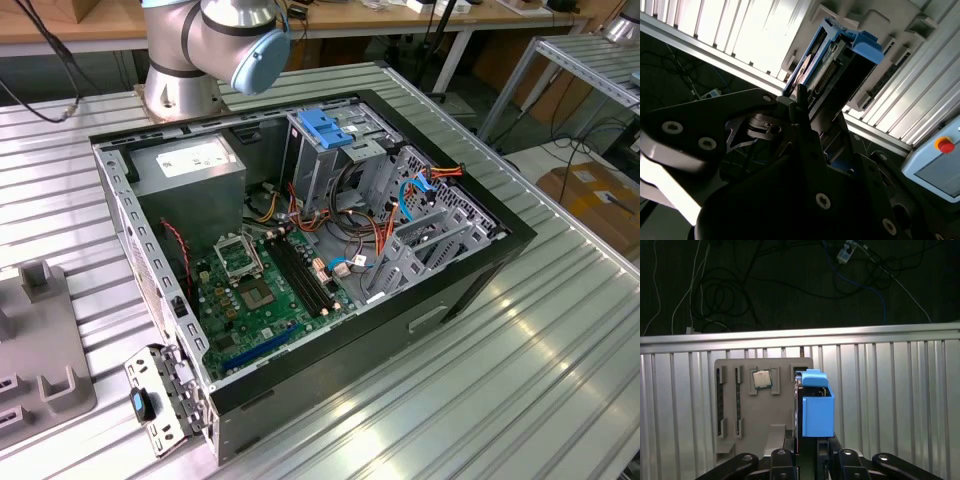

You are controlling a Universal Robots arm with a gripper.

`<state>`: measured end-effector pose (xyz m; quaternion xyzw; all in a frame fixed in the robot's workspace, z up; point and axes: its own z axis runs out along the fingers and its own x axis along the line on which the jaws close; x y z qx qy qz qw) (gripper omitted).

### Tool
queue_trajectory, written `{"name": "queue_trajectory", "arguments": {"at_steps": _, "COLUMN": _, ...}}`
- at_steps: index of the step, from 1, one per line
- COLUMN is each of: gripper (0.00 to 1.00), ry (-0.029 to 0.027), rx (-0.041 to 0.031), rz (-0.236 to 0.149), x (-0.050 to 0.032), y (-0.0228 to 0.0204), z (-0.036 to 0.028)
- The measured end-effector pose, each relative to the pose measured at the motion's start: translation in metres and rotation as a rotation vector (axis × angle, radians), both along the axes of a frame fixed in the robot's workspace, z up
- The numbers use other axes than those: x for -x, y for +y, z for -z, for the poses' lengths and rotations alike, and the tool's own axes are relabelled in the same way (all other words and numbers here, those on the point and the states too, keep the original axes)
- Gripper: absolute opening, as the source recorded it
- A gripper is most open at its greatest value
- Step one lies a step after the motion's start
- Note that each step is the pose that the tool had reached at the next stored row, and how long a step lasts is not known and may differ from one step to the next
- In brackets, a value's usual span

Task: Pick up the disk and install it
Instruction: 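Pick up the disk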

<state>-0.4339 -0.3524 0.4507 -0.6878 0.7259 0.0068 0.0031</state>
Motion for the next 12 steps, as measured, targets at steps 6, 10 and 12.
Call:
{"name": "queue_trajectory", "arguments": {"at_steps": 6, "gripper": 0.35, "ry": 0.0, "rx": 0.0, "rz": 0.0, "x": 0.0, "y": 0.0004, "z": -0.0087}}
{"name": "queue_trajectory", "arguments": {"at_steps": 10, "gripper": 0.35, "ry": 0.0, "rx": 0.0, "rz": 0.0, "x": 0.0, "y": 0.0009, "z": -0.0173}}
{"name": "queue_trajectory", "arguments": {"at_steps": 12, "gripper": 0.35, "ry": 0.0, "rx": 0.0, "rz": 0.0, "x": 0.0, "y": 0.001, "z": -0.0214}}
